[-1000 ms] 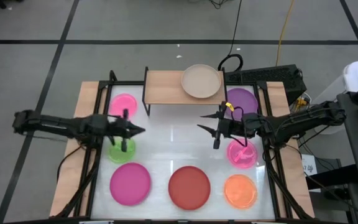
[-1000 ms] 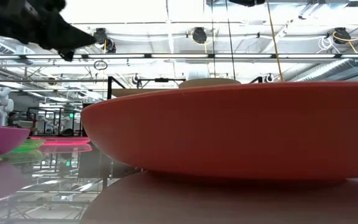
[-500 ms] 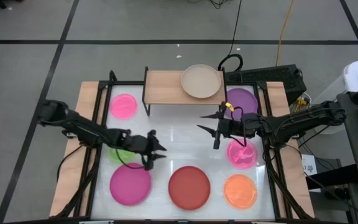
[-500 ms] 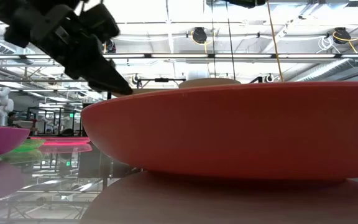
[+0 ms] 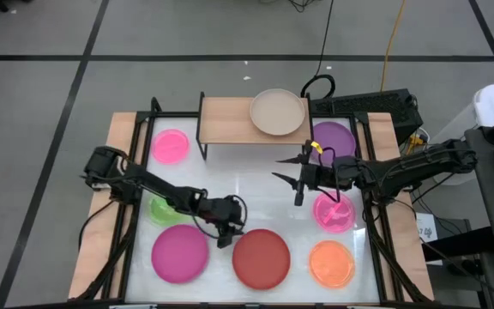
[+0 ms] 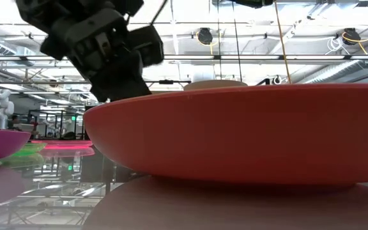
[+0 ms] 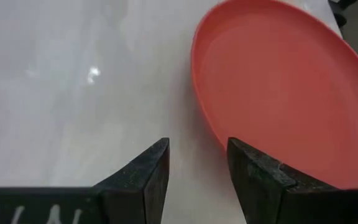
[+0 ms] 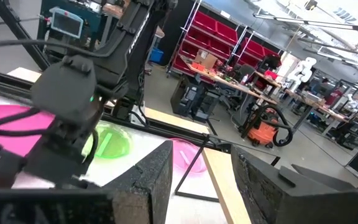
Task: Place and stack plates onto a shelf
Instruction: Stack the brown plate on top of the gray plate on the shelf
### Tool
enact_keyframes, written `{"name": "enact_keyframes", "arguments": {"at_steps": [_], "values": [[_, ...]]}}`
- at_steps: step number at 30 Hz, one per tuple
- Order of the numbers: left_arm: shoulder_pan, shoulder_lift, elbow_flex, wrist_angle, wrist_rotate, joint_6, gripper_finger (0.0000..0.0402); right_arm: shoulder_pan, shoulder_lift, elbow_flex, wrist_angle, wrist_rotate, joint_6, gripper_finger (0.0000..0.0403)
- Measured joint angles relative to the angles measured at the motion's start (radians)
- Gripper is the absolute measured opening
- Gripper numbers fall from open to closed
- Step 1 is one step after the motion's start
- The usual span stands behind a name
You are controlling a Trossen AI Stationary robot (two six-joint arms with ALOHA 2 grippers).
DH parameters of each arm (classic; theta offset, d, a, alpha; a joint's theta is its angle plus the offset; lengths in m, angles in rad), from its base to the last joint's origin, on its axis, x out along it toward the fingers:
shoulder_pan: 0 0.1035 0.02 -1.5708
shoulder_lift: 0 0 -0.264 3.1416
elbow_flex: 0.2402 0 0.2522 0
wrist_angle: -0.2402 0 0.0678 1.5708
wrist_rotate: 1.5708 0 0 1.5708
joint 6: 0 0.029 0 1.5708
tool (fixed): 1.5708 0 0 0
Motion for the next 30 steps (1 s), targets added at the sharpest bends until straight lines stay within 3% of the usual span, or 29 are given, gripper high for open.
{"name": "enact_keyframes", "arguments": {"at_steps": [5, 12, 16, 23, 30], "values": [[0.0, 0.055, 0.046, -0.014, 0.05, -0.038, 0.0166, 0.0, 0.0, 0.0, 0.0, 0.0, 0.0, 0.0144], [0.001, 0.095, 0.063, -0.014, 0.045, -0.031, 0.0162, 0.0, 0.0, 0.0, -0.007, 0.0, 0.0, 0.0144], [0.014, 0.105, 0.062, -0.042, 0.03, -0.008, 0.0125, 0.0, 0.0, 0.0, -0.006, 0.0, 0.0, 0.0144], [0.056, 0.099, 0.064, -0.019, 0.098, -0.012, 0.0015, 0.0, 0.0, 0.0, -0.003, 0.0, 0.0, 0.0144], [0.128, -0.02, 0.06, -0.026, 0.106, 0.073, 0.001, 0.052, -0.064, 0.0, 0.001, 0.0, -0.027, 0.0144]]}}
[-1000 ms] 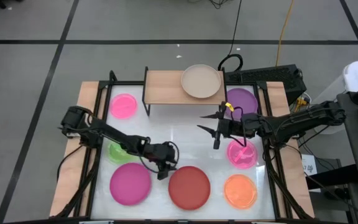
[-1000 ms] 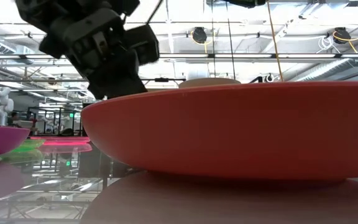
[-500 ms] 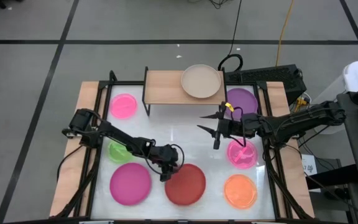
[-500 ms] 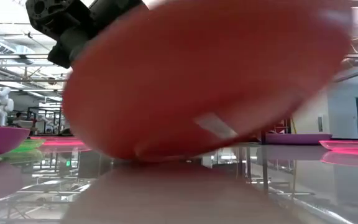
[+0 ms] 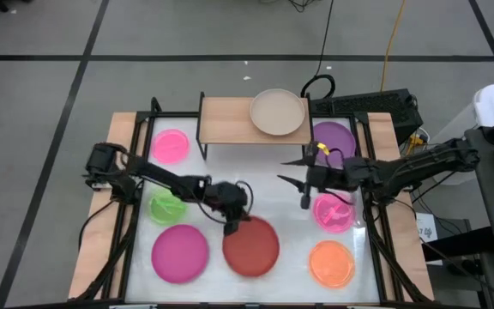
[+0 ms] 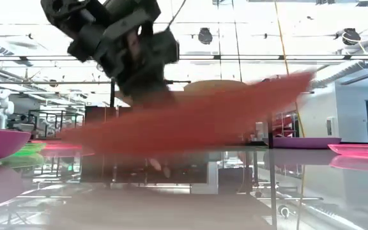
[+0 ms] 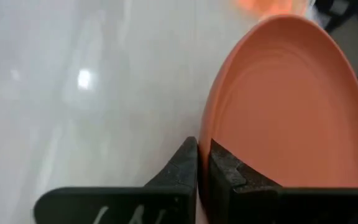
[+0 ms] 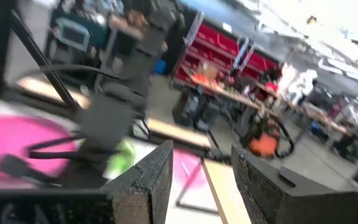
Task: Place and stack plates onto a shelf
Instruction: Stack the brown plate on top of the gray plate on the shelf
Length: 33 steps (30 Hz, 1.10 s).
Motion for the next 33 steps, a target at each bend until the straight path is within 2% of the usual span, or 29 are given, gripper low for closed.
{"name": "enact_keyframes", "arguments": {"at_steps": [3, 8, 12, 15, 20, 26, 29, 33], "values": [[0.052, -0.11, 0.0, -0.006, -0.033, 0.096, 0.001, 0.049, -0.067, 0.0, 0.003, 0.0, 0.0, 0.0144], [0.184, -0.31, 0.0, -0.012, -0.186, 0.251, 0.0011, 0.122, -0.153, -0.011, -0.01, -0.002, 0.008, 0.0144], [0.329, -0.414, 0.015, 0.034, -0.191, 0.306, 0.0013, 0.149, -0.193, -0.053, 0.018, -0.001, -0.023, 0.0144], [0.443, -0.428, 0.11, -0.027, -0.157, 0.297, 0.0014, 0.151, -0.212, -0.073, 0.066, -0.001, -0.044, 0.0144], [0.557, -0.355, 0.379, -0.222, -0.101, 0.32, 0.0016, 0.151, -0.222, -0.109, 0.147, 0.0, -0.08, 0.0144], [0.644, -0.175, 0.706, -0.473, -0.08, 0.338, 0.0017, 0.151, -0.222, -0.123, 0.183, 0.001, -0.101, 0.0144], [0.676, -0.074, 0.816, -0.537, -0.041, 0.326, 0.0018, 0.151, -0.223, -0.123, 0.182, 0.001, -0.101, 0.0144], [0.71, 0.038, 0.887, -0.549, 0.028, 0.276, 0.0018, 0.151, -0.224, -0.123, 0.165, 0.001, -0.101, 0.0144]]}}
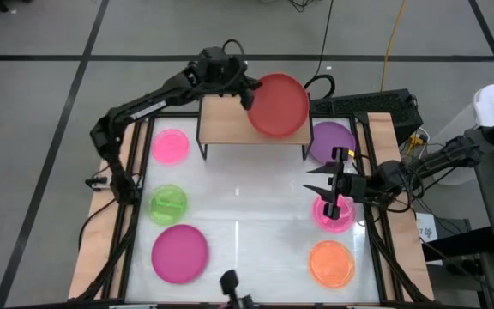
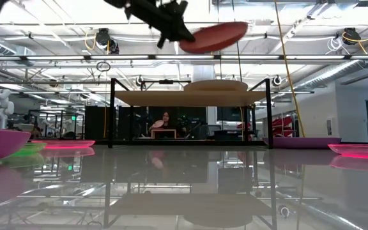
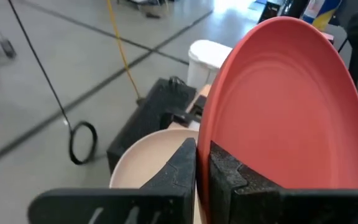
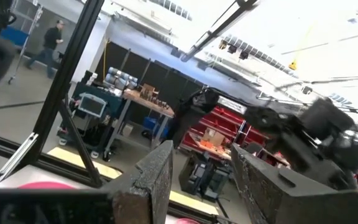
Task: Place and stack plates onto a shelf
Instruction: Stack the brown plate on top of the gray plate on the shelf
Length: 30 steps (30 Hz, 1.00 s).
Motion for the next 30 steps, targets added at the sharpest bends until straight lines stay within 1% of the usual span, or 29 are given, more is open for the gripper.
{"name": "enact_keyframes", "arguments": {"at_steps": [2, 7, 16, 19, 25, 30], "values": [[0.013, 0.038, 0.008, 0.011, 0.021, -0.019, 0.0018, 0.0, 0.0, 0.0, -0.005, 0.001, 0.0, 0.0144], [0.03, 0.112, 0.009, 0.014, 0.024, -0.044, 0.0019, 0.0, 0.0, 0.0, -0.023, 0.003, -0.021, 0.0144], [0.059, 0.15, 0.008, 0.064, 0.001, -0.036, 0.0024, 0.0, 0.0, 0.0, -0.028, 0.004, -0.026, 0.0144], [0.06, 0.145, 0.008, 0.075, 0.001, -0.045, 0.0043, 0.0, 0.0, 0.0, -0.029, 0.004, -0.026, 0.0144], [0.058, 0.147, 0.008, 0.068, 0.001, -0.069, 0.0098, 0.0, 0.0, 0.0, -0.029, 0.004, -0.026, 0.0144], [0.053, 0.143, 0.008, 0.068, 0.001, -0.066, 0.012, 0.0, 0.0, 0.0, -0.036, 0.004, -0.025, 0.0144]]}}
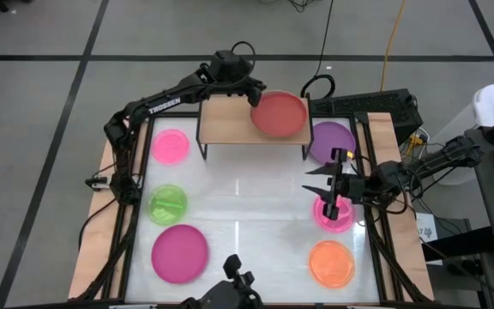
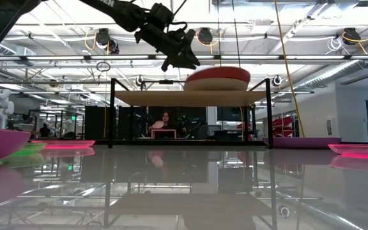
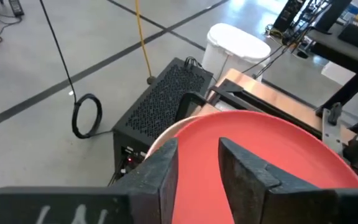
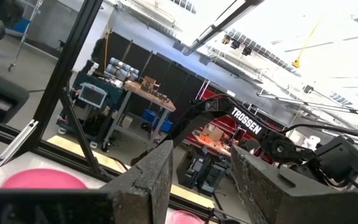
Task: Place and stack plates onto a shelf
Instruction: Stack the brown plate on top of the gray plate on the shelf, then stack the purple plate on top of the brown plate on the shelf
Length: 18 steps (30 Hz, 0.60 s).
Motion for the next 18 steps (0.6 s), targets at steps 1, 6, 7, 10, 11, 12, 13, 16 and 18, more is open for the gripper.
{"name": "enact_keyframes", "arguments": {"at_steps": [1, 6, 7, 10, 11, 12, 13, 16, 18], "values": [[0.0, -0.008, 0.0, -0.01, 0.0, -0.002, 0.0121, 0.0, 0.0, 0.0, -0.002, 0.0, 0.0, 0.0144], [0.011, -0.083, 0.0, -0.029, 0.011, 0.01, 0.0122, 0.0, 0.0, 0.0, -0.015, 0.021, 0.002, 0.0144], [0.011, -0.105, 0.0, -0.033, 0.023, 0.019, 0.0122, 0.0, 0.0, 0.0, -0.022, 0.038, 0.004, 0.0144], [0.0, -0.174, 0.0, -0.038, 0.072, 0.063, 0.0122, 0.0, 0.0, 0.0, -0.052, 0.147, 0.05, 0.0144], [-0.008, -0.203, 0.0, -0.039, 0.087, 0.078, 0.0122, 0.0, 0.0, 0.0, -0.064, 0.204, 0.067, 0.0144], [-0.018, -0.229, 0.0, -0.039, 0.09, 0.092, 0.0122, 0.0, 0.0, 0.0, -0.077, 0.269, 0.078, 0.0144], [-0.03, -0.256, 0.0, -0.038, 0.091, 0.107, 0.0122, 0.0, 0.0, 0.0, -0.089, 0.329, 0.087, 0.0144], [-0.069, -0.342, 0.0, -0.07, 0.089, 0.168, 0.0122, 0.0, 0.001, 0.0, -0.125, 0.483, 0.099, 0.0144], [-0.098, -0.395, 0.0, -0.105, 0.088, 0.208, 0.0122, 0.0, 0.0, 0.0, -0.152, 0.492, 0.097, 0.0144]]}}
